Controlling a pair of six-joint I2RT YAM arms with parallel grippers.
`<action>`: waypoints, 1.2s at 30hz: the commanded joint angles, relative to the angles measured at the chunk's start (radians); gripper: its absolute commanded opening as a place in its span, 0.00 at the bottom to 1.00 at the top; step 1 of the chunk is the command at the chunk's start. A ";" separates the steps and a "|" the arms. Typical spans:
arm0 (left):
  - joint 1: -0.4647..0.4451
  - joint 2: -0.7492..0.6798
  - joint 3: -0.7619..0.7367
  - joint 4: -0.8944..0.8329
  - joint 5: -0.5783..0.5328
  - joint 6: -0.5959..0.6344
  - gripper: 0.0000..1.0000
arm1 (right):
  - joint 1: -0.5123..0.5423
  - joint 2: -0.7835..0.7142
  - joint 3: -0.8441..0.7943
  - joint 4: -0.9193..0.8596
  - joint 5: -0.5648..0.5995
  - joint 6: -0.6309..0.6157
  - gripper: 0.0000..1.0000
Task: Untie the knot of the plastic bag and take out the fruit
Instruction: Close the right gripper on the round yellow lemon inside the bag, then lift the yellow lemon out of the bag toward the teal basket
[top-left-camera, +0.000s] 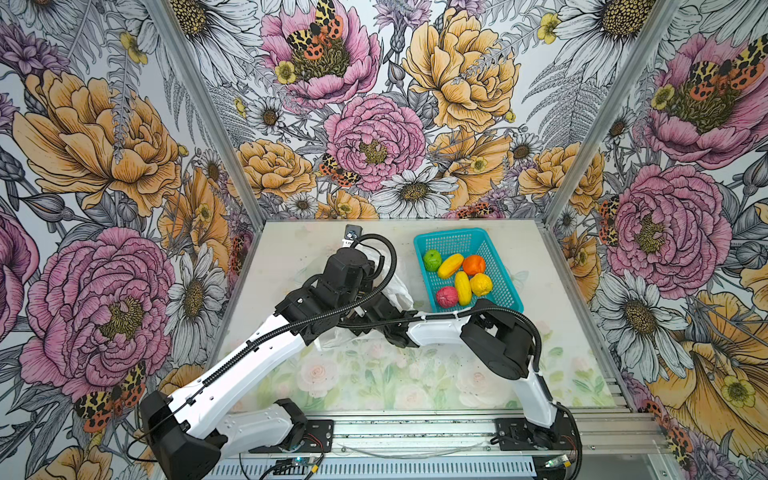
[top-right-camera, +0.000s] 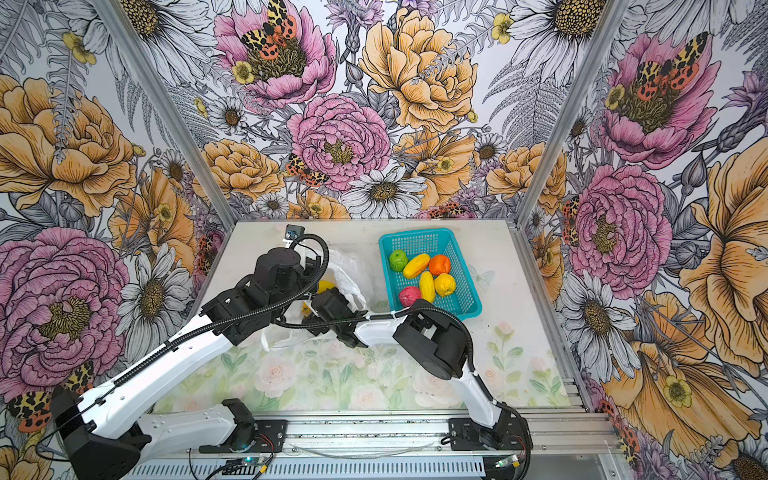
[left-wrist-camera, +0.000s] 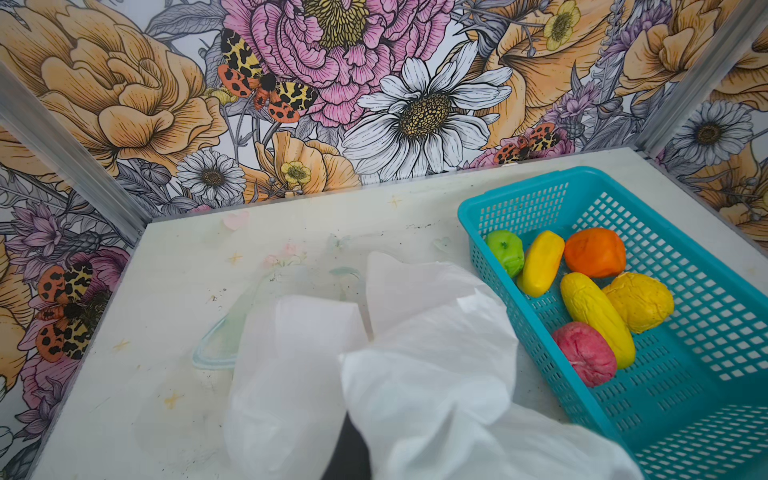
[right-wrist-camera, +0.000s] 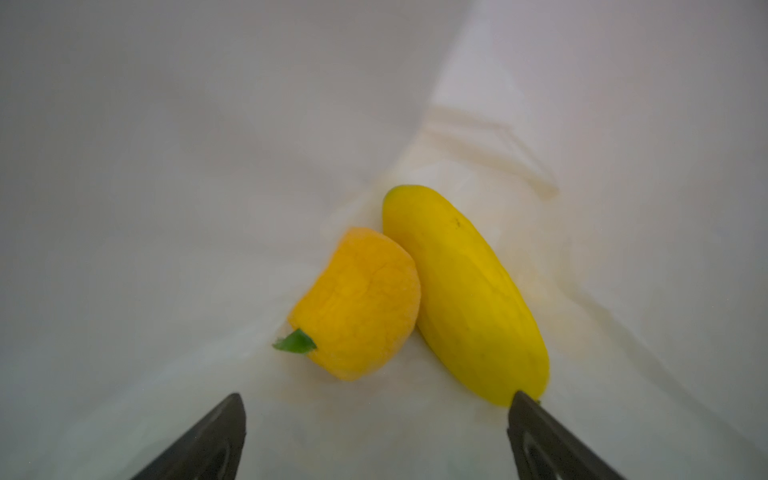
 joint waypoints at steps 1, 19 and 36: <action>-0.014 -0.010 0.018 0.003 0.008 0.009 0.00 | 0.004 0.072 0.098 -0.059 -0.029 0.056 1.00; -0.095 -0.003 0.033 0.005 0.075 0.059 0.00 | -0.008 0.164 0.163 0.119 0.142 0.124 0.95; -0.112 -0.020 0.008 0.028 -0.050 0.075 0.00 | -0.018 0.023 -0.012 0.186 0.103 0.112 0.45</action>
